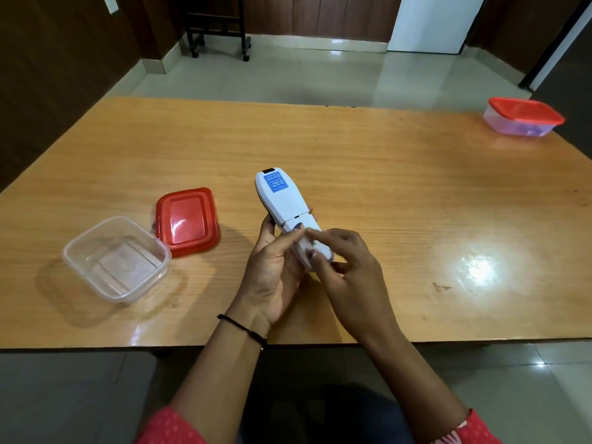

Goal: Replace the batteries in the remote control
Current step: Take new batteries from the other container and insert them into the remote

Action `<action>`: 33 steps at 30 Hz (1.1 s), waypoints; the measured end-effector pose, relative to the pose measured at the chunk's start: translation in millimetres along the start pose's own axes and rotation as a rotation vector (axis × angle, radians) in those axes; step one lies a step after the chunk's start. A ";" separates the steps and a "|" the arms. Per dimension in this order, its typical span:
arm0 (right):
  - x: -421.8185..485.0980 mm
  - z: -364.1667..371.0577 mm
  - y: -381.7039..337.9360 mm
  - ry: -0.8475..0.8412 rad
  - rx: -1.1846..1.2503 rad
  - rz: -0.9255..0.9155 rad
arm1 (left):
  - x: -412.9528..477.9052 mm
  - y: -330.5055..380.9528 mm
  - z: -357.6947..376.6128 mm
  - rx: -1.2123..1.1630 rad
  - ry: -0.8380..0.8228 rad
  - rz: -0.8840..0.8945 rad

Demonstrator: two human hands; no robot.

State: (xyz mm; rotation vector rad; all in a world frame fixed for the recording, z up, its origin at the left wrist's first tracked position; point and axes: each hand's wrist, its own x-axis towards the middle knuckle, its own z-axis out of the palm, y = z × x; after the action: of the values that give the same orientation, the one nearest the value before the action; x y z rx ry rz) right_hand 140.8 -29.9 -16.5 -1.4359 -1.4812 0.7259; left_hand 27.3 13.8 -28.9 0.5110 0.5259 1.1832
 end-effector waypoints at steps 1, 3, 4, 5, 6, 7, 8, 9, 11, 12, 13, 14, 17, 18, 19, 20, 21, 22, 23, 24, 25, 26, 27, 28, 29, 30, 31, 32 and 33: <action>2.3 -4.0 -1.3 -0.014 0.109 0.074 | -0.1 0.8 0.8 0.004 -0.011 0.002; 7.1 -12.0 -1.3 -0.050 0.357 0.259 | 0.3 -1.3 1.6 0.035 -0.021 0.002; 8.6 -15.4 -0.1 -0.074 0.442 0.332 | 0.6 -3.1 2.1 0.068 -0.015 0.005; 9.3 -17.7 1.2 -0.095 0.486 0.374 | 0.7 -4.8 3.1 0.107 -0.005 0.010; 9.5 -18.6 2.1 -0.108 0.514 0.394 | 0.9 -6.4 3.3 0.144 0.007 0.016; 9.0 -18.3 1.8 -0.109 0.540 0.402 | 1.2 -7.1 3.5 0.172 0.020 0.020; 8.9 -16.9 2.0 -0.097 0.560 0.405 | 1.1 -7.2 3.9 0.191 0.033 0.022; 8.5 -15.9 1.5 -0.079 0.569 0.405 | 1.0 -7.4 4.7 0.201 0.045 0.022; 8.4 -12.3 1.1 -0.038 0.550 0.405 | 0.6 -7.8 4.6 0.215 0.065 0.029; 8.3 -10.5 1.0 -0.020 0.533 0.403 | 0.3 -8.3 4.5 0.231 0.079 0.030; 8.0 -8.7 0.7 -0.007 0.521 0.402 | -0.1 -8.2 4.8 0.251 0.094 0.031; 7.7 -7.0 0.3 0.002 0.513 0.403 | -0.4 -8.1 4.5 0.267 0.108 0.033; 7.2 -5.1 0.2 0.012 0.500 0.415 | -0.6 -8.8 4.2 0.283 0.128 0.036; 7.3 -5.2 0.4 0.012 0.493 0.418 | -0.8 -9.2 4.4 0.281 0.131 0.032; 7.3 -5.6 0.7 0.011 0.487 0.420 | -0.9 -9.4 4.6 0.276 0.131 0.027; 7.3 -5.8 1.5 0.010 0.483 0.420 | -0.9 -9.5 4.8 0.273 0.129 0.023; 7.4 -6.2 1.8 0.009 0.483 0.419 | -0.6 -9.3 4.9 0.274 0.126 0.021; 7.7 -6.7 1.8 0.009 0.485 0.419 | -0.4 -8.8 5.0 0.274 0.122 0.020; 8.0 -7.1 1.8 0.008 0.490 0.422 | -0.1 -8.3 5.3 0.274 0.119 0.021; 8.1 -7.4 1.6 0.006 0.497 0.424 | 0.1 -7.7 5.7 0.273 0.118 0.023; 8.2 -7.9 1.1 0.003 0.507 0.428 | 0.2 -7.2 6.0 0.270 0.115 0.023; 8.4 -9.0 0.8 -0.002 0.526 0.433 | 0.1 -6.8 6.3 0.264 0.110 0.021; 8.7 -10.5 0.5 -0.011 0.554 0.438 | -0.1 -6.6 6.9 0.255 0.097 0.017; 9.2 -12.7 0.5 -0.025 0.593 0.444 | -0.2 -6.4 7.8 0.243 0.077 0.016; 9.7 -15.4 0.4 -0.047 0.644 0.453 | -0.4 -6.3 8.6 0.233 0.055 0.015; 10.3 -17.8 0.6 -0.074 0.708 0.468 | -0.8 -5.9 10.2 0.228 0.033 0.014; 10.8 -20.1 0.4 -0.101 0.780 0.490 | -0.8 -5.6 11.4 0.229 0.015 0.014; 10.9 -22.0 0.3 -0.124 0.847 0.514 | -0.7 -5.7 12.0 0.230 -0.002 0.013; 10.8 -23.7 -0.2 -0.147 0.897 0.534 | -0.2 -6.0 12.1 0.237 -0.013 0.011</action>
State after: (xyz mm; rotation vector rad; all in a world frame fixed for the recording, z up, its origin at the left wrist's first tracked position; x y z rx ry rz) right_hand 163.0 -23.7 -4.5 -1.0502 -0.6624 1.6008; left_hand 39.1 10.6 -23.3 0.7242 0.6570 1.1330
